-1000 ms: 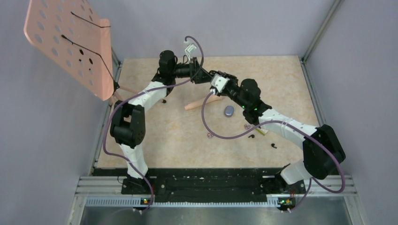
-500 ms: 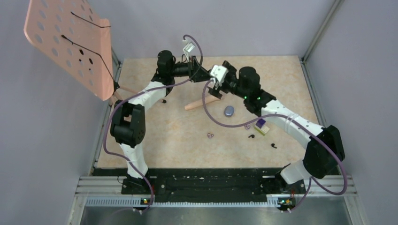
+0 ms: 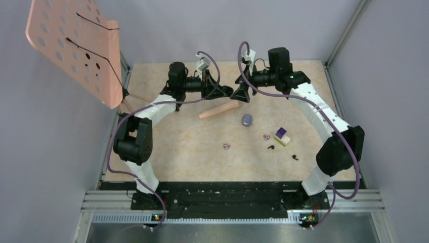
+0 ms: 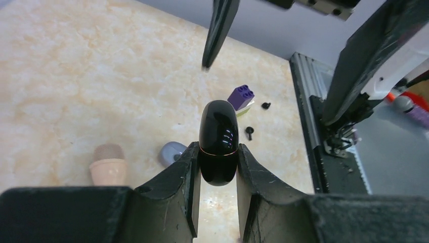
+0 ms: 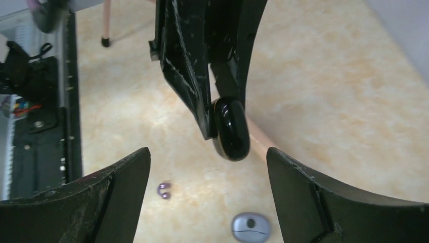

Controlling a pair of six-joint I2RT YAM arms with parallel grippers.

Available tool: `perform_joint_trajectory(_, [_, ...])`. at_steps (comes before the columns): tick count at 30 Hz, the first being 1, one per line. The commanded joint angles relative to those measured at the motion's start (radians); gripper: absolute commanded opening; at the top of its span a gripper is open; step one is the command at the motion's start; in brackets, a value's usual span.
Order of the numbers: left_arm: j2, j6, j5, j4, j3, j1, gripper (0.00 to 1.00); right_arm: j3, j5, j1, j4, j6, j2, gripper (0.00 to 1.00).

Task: Insert the wireless bluetooth earbuds into the charging case
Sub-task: Pick up the charging case at the center of the board, then open the charging case.

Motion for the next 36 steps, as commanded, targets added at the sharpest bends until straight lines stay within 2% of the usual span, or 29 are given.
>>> perform_joint_trajectory(1, [-0.108,0.235,0.002,-0.056,-0.018,-0.007,0.00,0.048,-0.152,0.007,-0.099,0.021,0.055,0.83])
perform_joint_trajectory(9, [-0.161,0.592,0.016,-0.369,-0.003,-0.041,0.00,0.080,-0.166,0.008,-0.095,0.022,0.106,0.73])
perform_joint_trajectory(16, [-0.164,0.613,0.021,-0.380,-0.003,-0.046,0.00,0.066,-0.098,0.006,-0.075,0.034,0.106,0.68])
perform_joint_trajectory(24, [-0.166,0.606,0.034,-0.345,-0.022,-0.046,0.00,0.083,0.154,0.005,-0.023,0.031,0.108,0.63])
perform_joint_trajectory(28, [-0.162,0.606,0.042,-0.335,-0.020,-0.046,0.00,0.119,0.225,-0.002,-0.001,0.040,0.116,0.62])
perform_joint_trajectory(36, [-0.153,0.587,0.038,-0.313,-0.029,-0.046,0.00,0.173,0.223,-0.025,-0.009,0.051,0.132,0.63])
